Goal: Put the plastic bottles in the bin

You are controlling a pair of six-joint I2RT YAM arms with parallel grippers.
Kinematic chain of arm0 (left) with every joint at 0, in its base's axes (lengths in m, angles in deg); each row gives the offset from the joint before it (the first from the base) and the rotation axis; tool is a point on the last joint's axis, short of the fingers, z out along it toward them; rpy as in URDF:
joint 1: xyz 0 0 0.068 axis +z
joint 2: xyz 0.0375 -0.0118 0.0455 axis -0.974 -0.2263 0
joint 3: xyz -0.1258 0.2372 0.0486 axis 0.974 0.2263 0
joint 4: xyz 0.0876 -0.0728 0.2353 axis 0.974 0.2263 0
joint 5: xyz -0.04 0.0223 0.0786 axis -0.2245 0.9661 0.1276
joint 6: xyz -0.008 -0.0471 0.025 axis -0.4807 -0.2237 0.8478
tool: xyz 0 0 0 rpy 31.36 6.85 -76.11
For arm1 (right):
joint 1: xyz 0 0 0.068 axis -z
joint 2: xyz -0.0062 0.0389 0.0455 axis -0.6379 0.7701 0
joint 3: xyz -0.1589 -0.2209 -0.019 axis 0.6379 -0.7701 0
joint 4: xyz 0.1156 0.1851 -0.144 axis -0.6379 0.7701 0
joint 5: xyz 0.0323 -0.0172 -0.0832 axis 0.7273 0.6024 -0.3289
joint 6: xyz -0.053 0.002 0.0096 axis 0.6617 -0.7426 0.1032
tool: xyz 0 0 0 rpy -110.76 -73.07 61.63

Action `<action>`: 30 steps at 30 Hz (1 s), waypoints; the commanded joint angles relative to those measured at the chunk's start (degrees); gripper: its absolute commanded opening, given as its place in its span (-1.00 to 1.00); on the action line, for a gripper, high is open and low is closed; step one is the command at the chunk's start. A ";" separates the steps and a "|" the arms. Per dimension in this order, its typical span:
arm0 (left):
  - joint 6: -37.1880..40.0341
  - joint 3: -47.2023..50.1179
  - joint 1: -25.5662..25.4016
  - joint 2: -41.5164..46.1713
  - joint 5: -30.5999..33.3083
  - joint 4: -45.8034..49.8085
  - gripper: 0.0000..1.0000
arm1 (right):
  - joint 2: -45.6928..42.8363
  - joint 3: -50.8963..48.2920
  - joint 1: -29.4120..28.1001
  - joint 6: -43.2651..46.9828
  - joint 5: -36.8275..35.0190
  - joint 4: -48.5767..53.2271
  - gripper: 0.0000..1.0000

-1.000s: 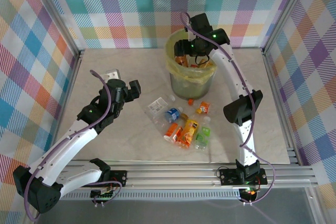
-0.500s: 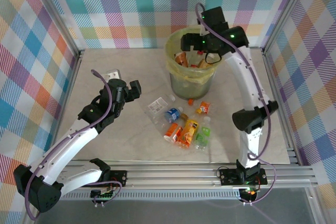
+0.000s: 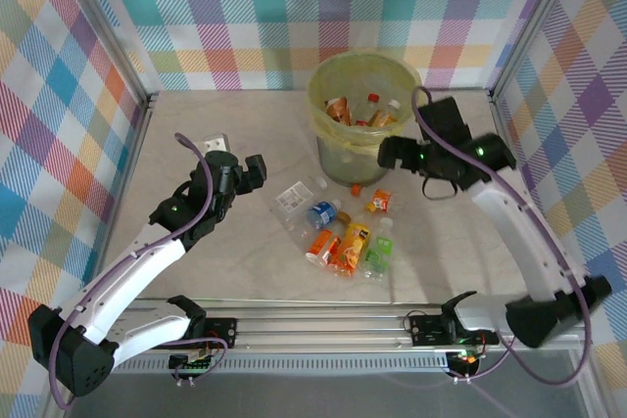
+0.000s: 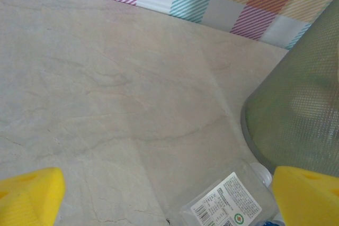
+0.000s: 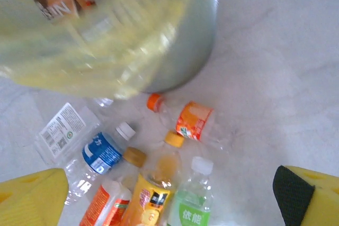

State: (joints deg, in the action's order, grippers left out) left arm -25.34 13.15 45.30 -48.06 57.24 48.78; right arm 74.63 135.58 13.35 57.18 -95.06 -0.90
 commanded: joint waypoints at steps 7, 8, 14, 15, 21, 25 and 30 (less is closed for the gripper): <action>-1.83 6.93 0.60 1.14 -3.28 -9.56 1.00 | -18.38 -25.04 -0.15 -13.28 1.69 -1.55 0.99; -2.11 7.79 0.60 1.37 -3.71 -10.71 1.00 | -19.29 -26.95 -0.22 -14.09 2.14 -1.05 0.99; -3.67 11.11 0.59 2.65 -4.77 -15.28 1.00 | -22.01 -37.11 -3.56 -19.21 4.98 -2.53 0.99; -3.72 11.36 0.59 2.83 -4.68 -15.65 1.00 | -22.07 -38.34 -4.57 -20.12 5.17 -2.80 0.99; -4.40 11.97 0.59 2.16 -4.55 -17.10 1.00 | -18.16 -42.43 -12.90 -25.95 3.16 -5.25 0.99; -5.11 11.96 0.62 0.72 -5.14 -17.98 1.00 | -13.22 -42.06 -16.87 -27.13 2.74 -8.37 0.99; -5.48 11.73 0.59 -0.36 -5.98 -18.62 1.00 | -7.11 -40.65 -19.00 -26.91 3.37 -12.64 0.96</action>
State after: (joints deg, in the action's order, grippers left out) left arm -29.95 24.38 45.35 -48.01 52.03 32.21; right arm 65.91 93.59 -4.92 31.74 -91.63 -10.10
